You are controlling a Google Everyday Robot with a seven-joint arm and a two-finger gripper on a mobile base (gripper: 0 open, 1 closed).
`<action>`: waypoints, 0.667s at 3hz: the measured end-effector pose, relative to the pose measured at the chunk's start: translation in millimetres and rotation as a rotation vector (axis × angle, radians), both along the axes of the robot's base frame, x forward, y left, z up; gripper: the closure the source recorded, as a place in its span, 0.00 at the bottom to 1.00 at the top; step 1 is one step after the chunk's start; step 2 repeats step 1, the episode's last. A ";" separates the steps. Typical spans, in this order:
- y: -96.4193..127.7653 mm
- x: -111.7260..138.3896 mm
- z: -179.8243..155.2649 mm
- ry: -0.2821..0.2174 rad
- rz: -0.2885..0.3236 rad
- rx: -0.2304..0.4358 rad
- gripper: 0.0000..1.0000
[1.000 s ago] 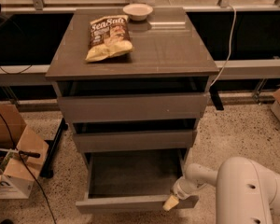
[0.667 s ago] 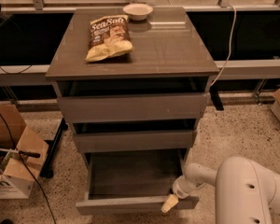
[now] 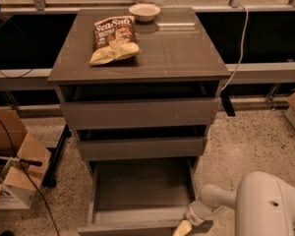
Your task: Open bottom drawer
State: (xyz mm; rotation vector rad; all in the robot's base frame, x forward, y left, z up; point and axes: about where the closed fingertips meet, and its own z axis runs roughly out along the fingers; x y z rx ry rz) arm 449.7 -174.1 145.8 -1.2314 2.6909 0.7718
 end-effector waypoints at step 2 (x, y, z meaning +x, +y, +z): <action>0.0 0.0 2.5 0.000 0.000 0.000 0.00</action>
Offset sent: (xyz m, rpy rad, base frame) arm 0.0000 0.0000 0.0000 0.0000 0.0000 0.0000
